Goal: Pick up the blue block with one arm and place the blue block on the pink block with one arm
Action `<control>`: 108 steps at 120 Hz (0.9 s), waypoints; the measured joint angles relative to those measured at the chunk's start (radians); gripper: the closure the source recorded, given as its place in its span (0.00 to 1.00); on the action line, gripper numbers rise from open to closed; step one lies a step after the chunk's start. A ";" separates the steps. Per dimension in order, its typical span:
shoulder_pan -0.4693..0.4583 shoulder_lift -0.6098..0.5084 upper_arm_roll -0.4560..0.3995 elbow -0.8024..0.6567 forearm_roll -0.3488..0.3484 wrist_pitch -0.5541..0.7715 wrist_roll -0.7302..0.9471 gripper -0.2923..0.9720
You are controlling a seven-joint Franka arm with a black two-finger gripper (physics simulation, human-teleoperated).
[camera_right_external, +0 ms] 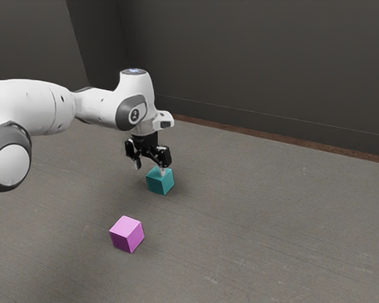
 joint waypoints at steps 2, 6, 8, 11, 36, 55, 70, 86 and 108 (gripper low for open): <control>0.000 0.006 0.000 0.005 0.000 0.001 -0.001 0.23; 0.000 0.018 -0.001 0.014 0.000 0.003 -0.002 0.23; 0.000 0.023 -0.001 0.017 0.000 0.004 -0.002 0.23; 0.000 0.029 -0.001 0.024 0.000 0.005 -0.003 0.23; 0.000 0.060 -0.003 0.040 -0.003 0.016 -0.009 0.38; 0.000 0.068 -0.003 0.040 -0.004 0.020 -0.013 0.45; 0.000 0.078 -0.003 0.039 -0.004 0.025 -0.017 0.46; 0.000 0.080 -0.003 0.039 -0.003 0.028 -0.020 0.46; 0.000 0.062 -0.002 0.027 0.009 0.028 -0.022 0.47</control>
